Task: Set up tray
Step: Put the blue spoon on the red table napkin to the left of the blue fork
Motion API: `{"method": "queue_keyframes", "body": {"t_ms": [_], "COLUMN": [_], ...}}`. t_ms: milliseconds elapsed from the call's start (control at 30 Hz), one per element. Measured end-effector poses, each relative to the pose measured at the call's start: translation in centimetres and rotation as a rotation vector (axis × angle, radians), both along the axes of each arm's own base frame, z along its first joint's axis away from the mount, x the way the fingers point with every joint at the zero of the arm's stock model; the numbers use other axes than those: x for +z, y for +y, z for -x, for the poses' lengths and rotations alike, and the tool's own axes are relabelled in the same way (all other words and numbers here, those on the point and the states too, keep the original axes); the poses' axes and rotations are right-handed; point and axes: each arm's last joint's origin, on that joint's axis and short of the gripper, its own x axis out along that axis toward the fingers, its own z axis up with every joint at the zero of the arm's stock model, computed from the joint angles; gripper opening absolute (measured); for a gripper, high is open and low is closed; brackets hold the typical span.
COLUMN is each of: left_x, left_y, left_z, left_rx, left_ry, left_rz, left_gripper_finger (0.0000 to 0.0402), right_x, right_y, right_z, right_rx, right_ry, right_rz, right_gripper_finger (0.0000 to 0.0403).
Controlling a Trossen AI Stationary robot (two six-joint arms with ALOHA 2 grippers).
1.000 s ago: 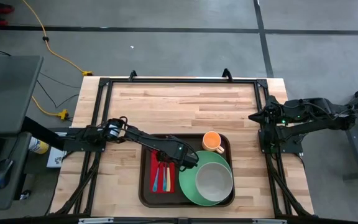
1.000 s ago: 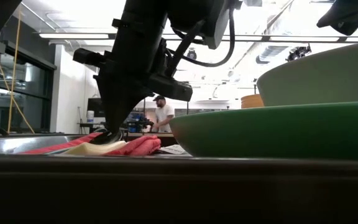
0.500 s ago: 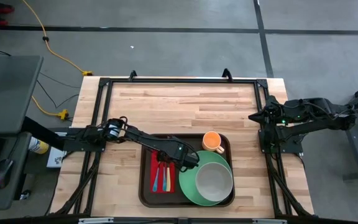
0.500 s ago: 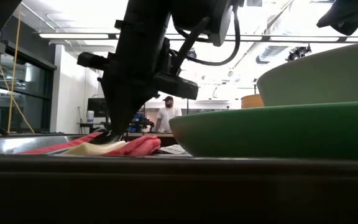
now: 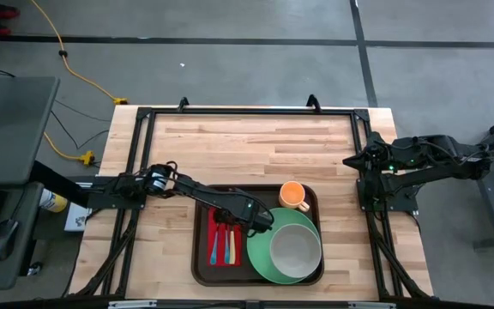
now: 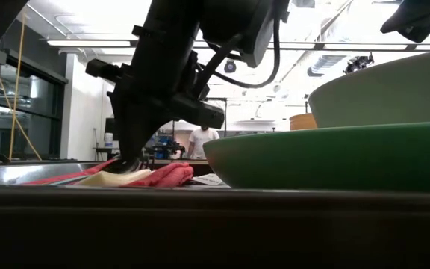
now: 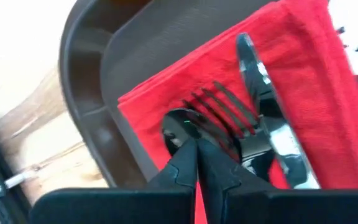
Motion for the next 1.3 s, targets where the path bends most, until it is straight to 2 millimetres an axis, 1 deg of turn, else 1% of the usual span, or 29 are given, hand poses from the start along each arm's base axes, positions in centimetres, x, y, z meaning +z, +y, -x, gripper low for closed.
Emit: {"method": "queue_keyframes", "body": {"t_ms": [733,867,1033,1133,1300], "left_x": [0.0,-0.9,-1.5,-1.4,-1.5], "left_y": [-0.2,-0.3,-0.3,-0.3,-0.2], "left_z": [0.1,-0.1,-0.2,-0.1,0.2], "left_rx": [-0.026,-0.022,-0.023,-0.025,-0.024], "left_ry": [0.005,0.022,0.048,0.049,0.098], "left_rz": [0.001,0.011,0.027,0.023,0.005], "left_gripper_finger": [0.0044,0.0044,0.0044,0.0044,0.0044], "right_x": [0.0,0.0,0.0,0.0,0.0], "right_y": [0.0,0.0,0.0,0.0,0.0], "right_z": [0.0,0.0,0.0,0.0,0.0], "right_rx": [-0.009,-0.009,-0.005,-0.003,-0.002], "right_ry": [0.002,0.002,0.003,0.007,0.007], "right_rz": [0.007,0.007,0.005,0.009,0.011], "right_gripper_finger": [0.0000,0.0000,0.0000,0.0000,0.0000]}}
